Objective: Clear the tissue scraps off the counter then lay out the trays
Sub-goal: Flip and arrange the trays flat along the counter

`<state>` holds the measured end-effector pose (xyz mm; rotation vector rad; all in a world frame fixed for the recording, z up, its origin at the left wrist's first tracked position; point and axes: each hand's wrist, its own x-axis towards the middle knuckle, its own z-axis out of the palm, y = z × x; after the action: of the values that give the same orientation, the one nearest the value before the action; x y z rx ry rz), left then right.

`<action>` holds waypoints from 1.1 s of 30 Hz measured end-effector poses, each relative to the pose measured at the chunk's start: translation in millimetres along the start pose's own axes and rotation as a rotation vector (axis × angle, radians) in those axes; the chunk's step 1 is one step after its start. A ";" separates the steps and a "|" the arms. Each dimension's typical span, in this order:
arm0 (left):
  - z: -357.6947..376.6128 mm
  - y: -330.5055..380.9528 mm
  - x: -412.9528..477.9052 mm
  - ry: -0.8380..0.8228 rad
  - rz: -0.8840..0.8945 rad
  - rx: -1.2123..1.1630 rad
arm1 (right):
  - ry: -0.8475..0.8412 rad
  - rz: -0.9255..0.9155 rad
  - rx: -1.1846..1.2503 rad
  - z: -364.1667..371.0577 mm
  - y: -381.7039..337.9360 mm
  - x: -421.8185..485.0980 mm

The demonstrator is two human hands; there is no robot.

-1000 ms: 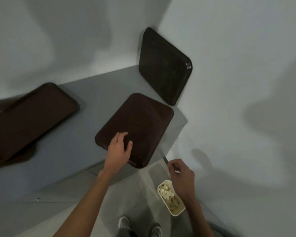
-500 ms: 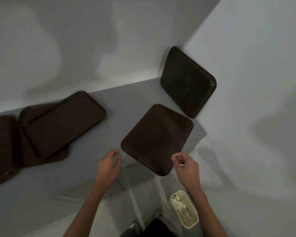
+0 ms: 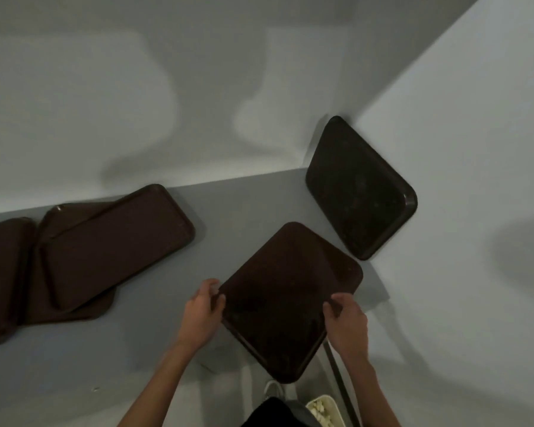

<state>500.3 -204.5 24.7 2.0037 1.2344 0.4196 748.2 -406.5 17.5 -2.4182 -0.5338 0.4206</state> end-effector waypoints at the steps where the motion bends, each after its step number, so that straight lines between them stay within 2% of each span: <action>1: 7.0 5.7 10.7 -0.014 -0.020 0.005 | -0.015 0.008 -0.031 2.7 1.2 14.7; 5: 37.1 18.8 58.2 -0.091 -0.062 0.072 | -0.093 0.028 -0.204 17.1 6.7 65.1; 7: 50.3 20.6 76.8 -0.123 -0.091 0.121 | -0.148 0.094 -0.284 25.5 8.0 81.3; 10: 64.5 20.8 89.6 -0.148 -0.133 0.194 | -0.179 0.141 -0.282 35.4 10.3 89.1; 15: 71.8 8.9 92.1 -0.186 -0.167 0.335 | -0.172 0.100 -0.250 44.8 3.9 95.1; 20: 68.6 -1.8 87.0 -0.175 -0.205 0.359 | -0.196 0.050 -0.279 56.2 -10.6 110.5; 28: 63.1 -8.0 81.1 -0.068 -0.325 0.319 | -0.257 0.010 -0.031 64.3 -37.1 133.4; 31: 64.9 -6.6 76.1 -0.041 -0.367 0.337 | -0.230 0.118 0.081 59.6 -30.4 128.2; 33: 66.9 -6.2 72.8 -0.031 -0.395 0.349 | -0.229 0.176 0.031 58.8 -16.3 115.5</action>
<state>572.3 -167.3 -32.2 1.9647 1.7309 -0.0235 819.5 -311.0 -36.0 -2.4098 -0.4076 0.7825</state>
